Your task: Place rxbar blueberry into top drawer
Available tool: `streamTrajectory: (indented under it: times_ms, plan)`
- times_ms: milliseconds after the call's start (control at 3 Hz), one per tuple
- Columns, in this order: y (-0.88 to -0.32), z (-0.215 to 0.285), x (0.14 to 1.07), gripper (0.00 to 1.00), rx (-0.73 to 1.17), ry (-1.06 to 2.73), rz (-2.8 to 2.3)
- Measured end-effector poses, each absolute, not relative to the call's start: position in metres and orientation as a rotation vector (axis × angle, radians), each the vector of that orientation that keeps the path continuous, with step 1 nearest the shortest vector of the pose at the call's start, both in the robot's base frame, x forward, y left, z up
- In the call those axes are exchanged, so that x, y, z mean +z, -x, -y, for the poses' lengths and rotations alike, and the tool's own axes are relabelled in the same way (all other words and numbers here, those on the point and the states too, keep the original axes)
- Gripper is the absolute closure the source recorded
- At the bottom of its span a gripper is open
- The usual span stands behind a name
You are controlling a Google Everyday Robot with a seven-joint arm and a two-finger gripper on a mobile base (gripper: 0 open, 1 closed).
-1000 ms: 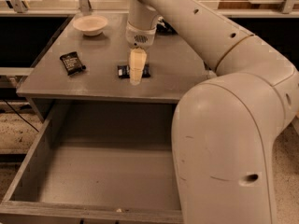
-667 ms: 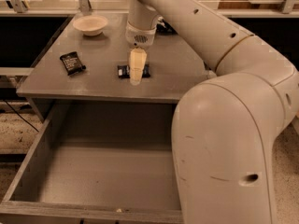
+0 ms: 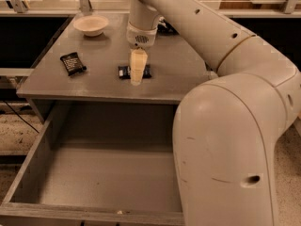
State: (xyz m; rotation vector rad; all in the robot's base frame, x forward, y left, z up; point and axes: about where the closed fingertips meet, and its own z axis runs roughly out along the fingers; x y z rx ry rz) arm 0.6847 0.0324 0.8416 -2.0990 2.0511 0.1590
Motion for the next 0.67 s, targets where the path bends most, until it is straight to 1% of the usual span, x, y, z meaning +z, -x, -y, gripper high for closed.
streamTrajectory:
  times_ms: [333,667]
  plan:
    - [-0.6847,-0.0324,0.8416,0.14,0.159,2.099,-2.051]
    - [-0.6848,-0.0326,0.8415,0.01,0.159,2.099,-2.051]
